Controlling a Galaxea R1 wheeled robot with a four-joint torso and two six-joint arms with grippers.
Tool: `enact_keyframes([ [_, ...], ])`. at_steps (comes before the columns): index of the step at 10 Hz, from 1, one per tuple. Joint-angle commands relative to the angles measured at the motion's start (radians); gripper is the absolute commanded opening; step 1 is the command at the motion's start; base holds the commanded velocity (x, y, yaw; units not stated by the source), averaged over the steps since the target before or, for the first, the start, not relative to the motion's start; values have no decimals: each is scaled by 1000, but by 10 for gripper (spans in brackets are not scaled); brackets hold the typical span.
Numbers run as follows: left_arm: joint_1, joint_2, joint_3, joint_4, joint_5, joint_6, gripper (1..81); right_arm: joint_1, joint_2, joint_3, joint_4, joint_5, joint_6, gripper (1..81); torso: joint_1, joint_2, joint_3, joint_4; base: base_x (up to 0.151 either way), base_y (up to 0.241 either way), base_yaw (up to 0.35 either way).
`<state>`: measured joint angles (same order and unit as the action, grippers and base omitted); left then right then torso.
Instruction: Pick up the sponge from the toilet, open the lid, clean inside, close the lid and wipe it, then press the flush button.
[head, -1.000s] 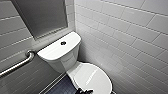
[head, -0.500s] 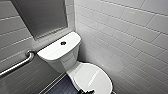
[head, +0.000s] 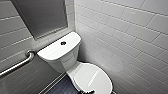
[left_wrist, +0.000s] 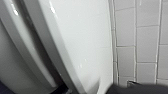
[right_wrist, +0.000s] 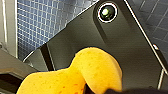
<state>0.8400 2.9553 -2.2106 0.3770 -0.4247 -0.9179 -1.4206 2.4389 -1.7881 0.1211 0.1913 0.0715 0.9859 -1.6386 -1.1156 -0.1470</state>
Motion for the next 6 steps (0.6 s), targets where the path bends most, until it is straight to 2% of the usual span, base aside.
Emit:
enact_keyframes([
  [1, -111, 18, -3, -6, 76, -24, 811, 10, -33, 13, -15, -72, 1, 10, 0, 0, 0, 0, 0, 0, 0],
  [3, -137, 4, 20, 0, 37, -87, 811, 10, -30, 13, -15, -72, 1, 10, 0, 0, 0, 0, 0, 0, 0],
  [6, -167, 2, 49, 0, 35, -111, 811, 13, -7, -5, -17, -72, -1, 10, 0, 0, 0, 0, 0, 0, 0],
])
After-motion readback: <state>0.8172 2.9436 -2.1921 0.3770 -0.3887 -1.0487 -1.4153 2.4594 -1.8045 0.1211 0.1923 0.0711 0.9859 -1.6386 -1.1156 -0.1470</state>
